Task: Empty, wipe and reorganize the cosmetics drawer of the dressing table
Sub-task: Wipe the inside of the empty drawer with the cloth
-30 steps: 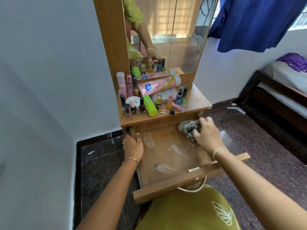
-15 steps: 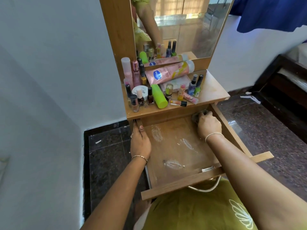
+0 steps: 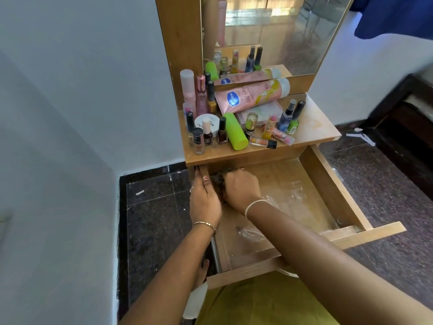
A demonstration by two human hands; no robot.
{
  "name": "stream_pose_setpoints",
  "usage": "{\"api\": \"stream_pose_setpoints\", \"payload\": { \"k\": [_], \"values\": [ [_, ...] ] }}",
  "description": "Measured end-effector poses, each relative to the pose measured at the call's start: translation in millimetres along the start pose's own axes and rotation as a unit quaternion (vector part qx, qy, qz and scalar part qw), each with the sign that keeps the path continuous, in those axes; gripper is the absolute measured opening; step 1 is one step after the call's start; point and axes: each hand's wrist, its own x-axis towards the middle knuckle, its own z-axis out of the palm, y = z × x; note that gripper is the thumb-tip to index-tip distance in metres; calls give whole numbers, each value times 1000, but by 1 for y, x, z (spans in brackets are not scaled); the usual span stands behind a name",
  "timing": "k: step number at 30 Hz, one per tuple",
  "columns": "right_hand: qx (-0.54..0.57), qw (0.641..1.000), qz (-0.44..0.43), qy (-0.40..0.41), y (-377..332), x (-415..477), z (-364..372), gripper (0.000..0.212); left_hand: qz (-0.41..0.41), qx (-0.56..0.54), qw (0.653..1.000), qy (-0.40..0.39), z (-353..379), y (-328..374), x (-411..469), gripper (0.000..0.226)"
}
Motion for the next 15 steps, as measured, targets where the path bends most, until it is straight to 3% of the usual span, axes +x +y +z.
{"api": "stream_pose_setpoints", "payload": {
  "k": [5, 9, 12, 15],
  "values": [
    [-29, 990, -137, 12, -3, -6, 3, 26, -1, -10, 1000, -1, 0, -2, 1, 42],
    [-148, 964, -221, 31, 20, -12, -2, 31, 2, -9, 1000, -2, 0, -3, 1, 42],
    [-148, 973, -176, 11, 54, -17, -5, 29, -5, -7, 1000, -5, 0, -2, 2, 43],
    [-116, 992, -34, 16, 112, -23, -12, 25, -13, -2, 1000, -3, 0, -2, 1, 43]
  ]
}}
